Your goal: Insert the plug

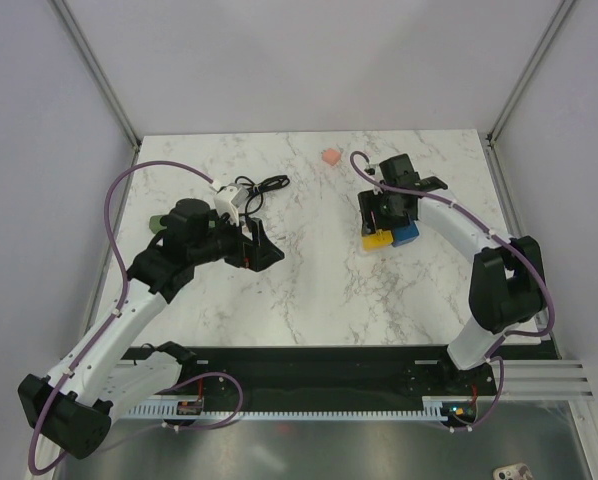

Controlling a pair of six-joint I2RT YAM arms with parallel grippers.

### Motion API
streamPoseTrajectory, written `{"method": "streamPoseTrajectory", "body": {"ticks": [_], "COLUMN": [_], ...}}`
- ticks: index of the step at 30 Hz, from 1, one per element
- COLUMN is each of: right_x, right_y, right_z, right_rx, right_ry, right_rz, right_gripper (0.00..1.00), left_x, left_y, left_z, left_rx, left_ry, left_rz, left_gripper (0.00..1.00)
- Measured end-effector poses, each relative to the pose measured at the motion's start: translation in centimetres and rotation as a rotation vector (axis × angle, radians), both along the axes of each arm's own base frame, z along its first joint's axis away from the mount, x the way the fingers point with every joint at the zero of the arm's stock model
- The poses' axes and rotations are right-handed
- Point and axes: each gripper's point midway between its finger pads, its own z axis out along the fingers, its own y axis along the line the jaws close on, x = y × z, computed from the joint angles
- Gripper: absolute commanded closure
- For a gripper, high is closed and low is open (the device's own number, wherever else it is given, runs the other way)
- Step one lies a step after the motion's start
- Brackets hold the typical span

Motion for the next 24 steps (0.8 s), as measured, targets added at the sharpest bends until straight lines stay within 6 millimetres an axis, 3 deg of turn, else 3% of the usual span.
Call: {"method": "streamPoseTrajectory", "body": {"ticks": [24], "right_x": [-1.3], "right_y": [0.0], "right_z": [-0.3], "right_rx": [-0.036], "right_ry": [-0.014], "right_rz": [-0.013], "right_gripper": [1.00], "left_x": [0.0], "left_y": [0.0], "left_z": [0.0], "left_rx": [0.000], "left_ry": [0.000], "left_rz": [0.000], "left_gripper": [0.00]}}
